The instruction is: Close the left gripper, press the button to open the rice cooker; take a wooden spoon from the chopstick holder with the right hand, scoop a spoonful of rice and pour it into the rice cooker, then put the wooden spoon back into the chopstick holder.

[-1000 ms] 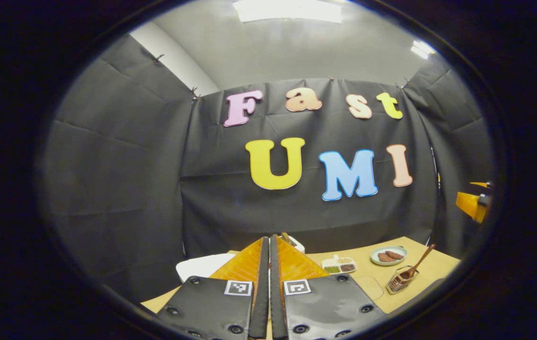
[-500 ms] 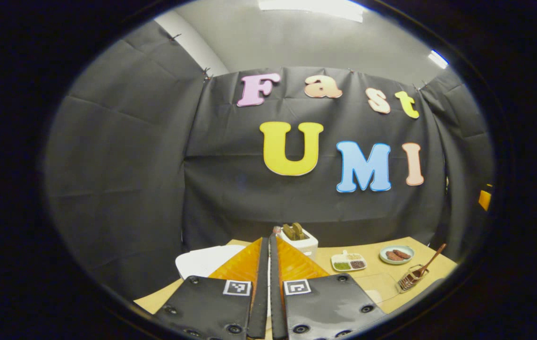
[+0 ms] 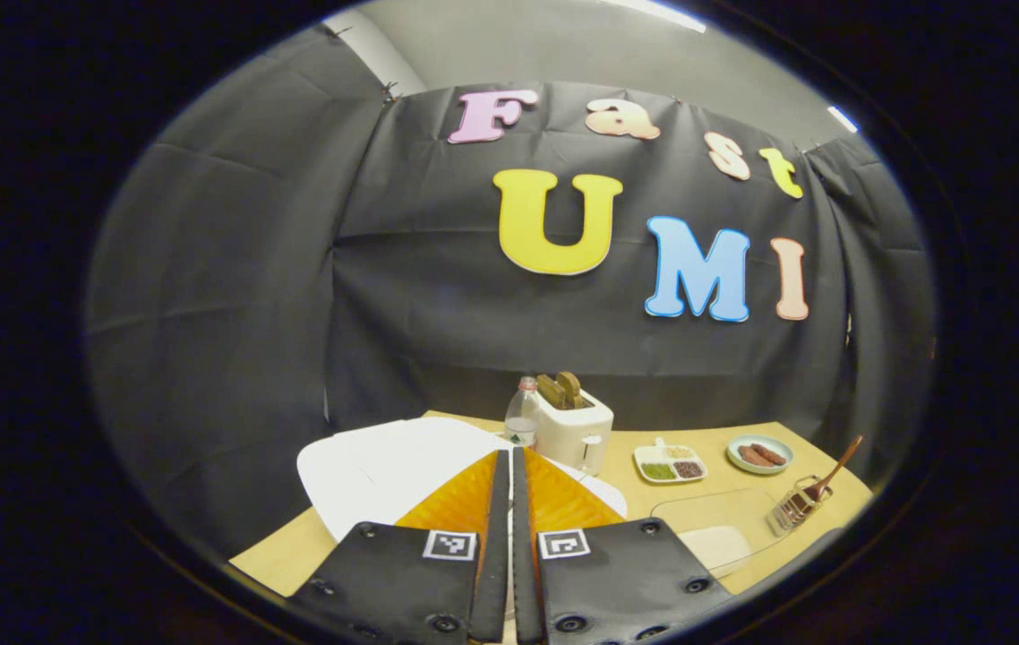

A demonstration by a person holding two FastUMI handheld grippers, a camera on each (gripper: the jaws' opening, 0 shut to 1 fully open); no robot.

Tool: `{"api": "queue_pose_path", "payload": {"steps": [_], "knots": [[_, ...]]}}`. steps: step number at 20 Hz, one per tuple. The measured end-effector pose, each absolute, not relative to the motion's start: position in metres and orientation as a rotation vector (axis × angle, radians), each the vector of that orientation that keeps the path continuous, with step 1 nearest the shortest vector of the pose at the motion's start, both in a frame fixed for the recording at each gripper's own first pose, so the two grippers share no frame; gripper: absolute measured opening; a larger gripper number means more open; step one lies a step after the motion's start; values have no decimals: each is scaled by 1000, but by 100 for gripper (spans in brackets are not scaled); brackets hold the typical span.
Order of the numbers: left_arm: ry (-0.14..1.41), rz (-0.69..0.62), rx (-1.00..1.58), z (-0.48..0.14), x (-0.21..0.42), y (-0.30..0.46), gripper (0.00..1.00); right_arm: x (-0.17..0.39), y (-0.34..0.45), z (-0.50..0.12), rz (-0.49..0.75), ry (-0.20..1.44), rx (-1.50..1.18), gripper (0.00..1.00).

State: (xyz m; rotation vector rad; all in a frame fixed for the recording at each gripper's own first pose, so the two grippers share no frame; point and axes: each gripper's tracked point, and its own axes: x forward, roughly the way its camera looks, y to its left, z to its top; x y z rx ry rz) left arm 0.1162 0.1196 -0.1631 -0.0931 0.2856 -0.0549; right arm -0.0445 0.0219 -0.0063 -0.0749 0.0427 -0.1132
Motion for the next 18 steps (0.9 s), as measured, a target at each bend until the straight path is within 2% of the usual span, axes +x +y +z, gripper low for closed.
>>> {"api": "queue_pose_path", "payload": {"steps": [10,14,18], "knots": [[405,-13,-51,-235,129,121,12,-41,23,-2,-120,42,-117,95],[386,5,-43,-228,133,119,11,-36,22,3,-104,31,-120,95],[320,49,-25,-194,137,124,10,-30,17,4,-85,18,-121,95]]}}
